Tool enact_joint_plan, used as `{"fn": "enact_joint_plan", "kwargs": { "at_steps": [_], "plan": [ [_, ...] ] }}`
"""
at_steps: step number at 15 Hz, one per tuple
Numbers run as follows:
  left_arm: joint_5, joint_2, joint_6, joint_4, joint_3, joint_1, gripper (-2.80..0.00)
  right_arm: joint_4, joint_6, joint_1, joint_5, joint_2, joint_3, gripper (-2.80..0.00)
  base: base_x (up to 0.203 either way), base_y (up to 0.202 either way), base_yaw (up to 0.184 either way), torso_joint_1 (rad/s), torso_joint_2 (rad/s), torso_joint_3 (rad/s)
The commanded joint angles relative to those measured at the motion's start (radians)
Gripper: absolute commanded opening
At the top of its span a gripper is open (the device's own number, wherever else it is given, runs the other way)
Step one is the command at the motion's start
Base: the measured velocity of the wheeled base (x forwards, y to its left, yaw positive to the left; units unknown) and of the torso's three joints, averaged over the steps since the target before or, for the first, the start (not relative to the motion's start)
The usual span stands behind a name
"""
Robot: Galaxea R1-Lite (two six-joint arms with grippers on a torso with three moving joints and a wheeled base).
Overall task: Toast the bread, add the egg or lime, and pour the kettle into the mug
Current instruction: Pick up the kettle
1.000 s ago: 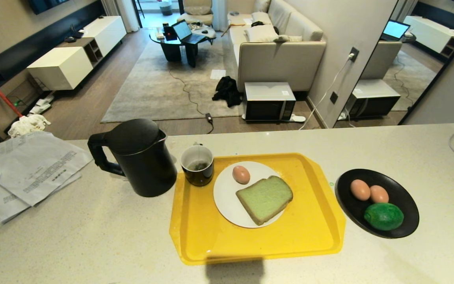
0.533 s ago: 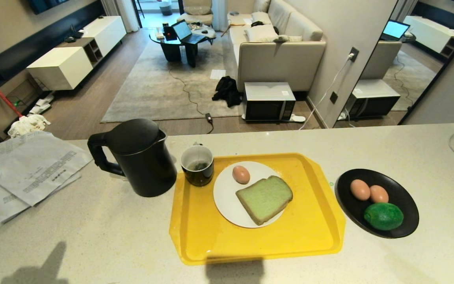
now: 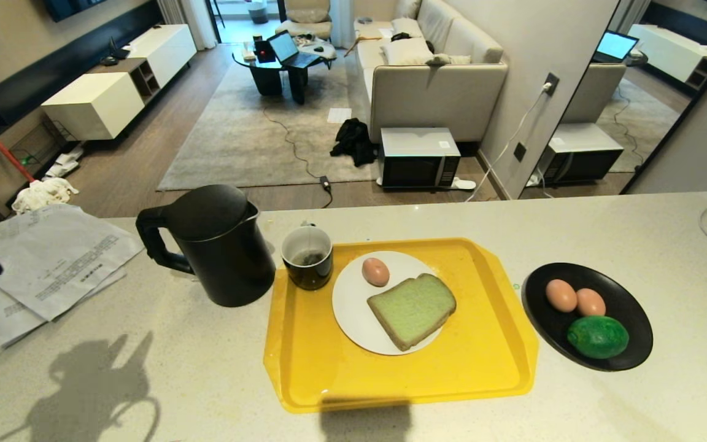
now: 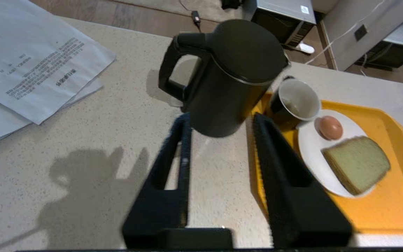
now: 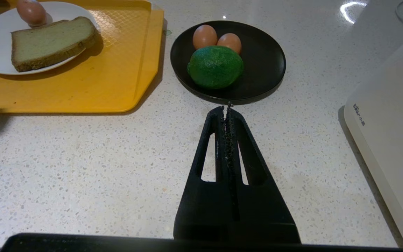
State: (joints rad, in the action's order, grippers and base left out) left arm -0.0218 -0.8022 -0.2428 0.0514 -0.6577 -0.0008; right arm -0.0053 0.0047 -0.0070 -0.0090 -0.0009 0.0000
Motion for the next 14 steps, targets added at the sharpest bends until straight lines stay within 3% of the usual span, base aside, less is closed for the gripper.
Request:
{"fn": "enact_joint_plan", "kwargs": {
  "at_steps": [1, 3, 6, 8, 11, 14],
  "plan": [
    [-0.014, -0.141, 0.003, 0.071, 0.005, 0.059, 0.0, -0.001, 0.0, 0.0, 0.0, 0.001, 0.0, -2.8, 0.0, 0.0, 0.0, 0.0, 0.0, 0.0],
    [-0.088, -0.244, 0.019, 0.231, 0.043, 0.142, 0.0, 0.0, 0.0, 0.0, 0.0, 0.001, 0.0, -2.8, 0.0, 0.0, 0.0, 0.0, 0.0, 0.0],
    [-0.315, -0.364, 0.152, 0.572, 0.211, 0.318, 0.0, -0.001, 0.0, 0.0, 0.0, 0.001, 0.0, -2.8, 0.0, 0.0, 0.0, 0.0, 0.0, 0.0],
    [-0.42, -0.4, 0.207, 0.694, 0.306, 0.357, 0.0, 0.0, -0.001, 0.001, 0.0, 0.001, 0.0, -2.8, 0.0, 0.0, 0.0, 0.0, 0.0, 0.0],
    [-0.465, -0.468, 0.274, 0.749, 0.365, 0.359, 0.0, -0.001, -0.001, 0.0, 0.0, 0.001, 0.0, -2.8, 0.0, 0.0, 0.0, 0.0, 0.0, 0.0],
    [-0.469, -0.576, 0.274, 0.779, 0.372, 0.355, 0.0, 0.0, 0.0, 0.001, 0.0, 0.001, 0.0, -2.8, 0.0, 0.0, 0.0, 0.0, 0.0, 0.0]
  ]
}}
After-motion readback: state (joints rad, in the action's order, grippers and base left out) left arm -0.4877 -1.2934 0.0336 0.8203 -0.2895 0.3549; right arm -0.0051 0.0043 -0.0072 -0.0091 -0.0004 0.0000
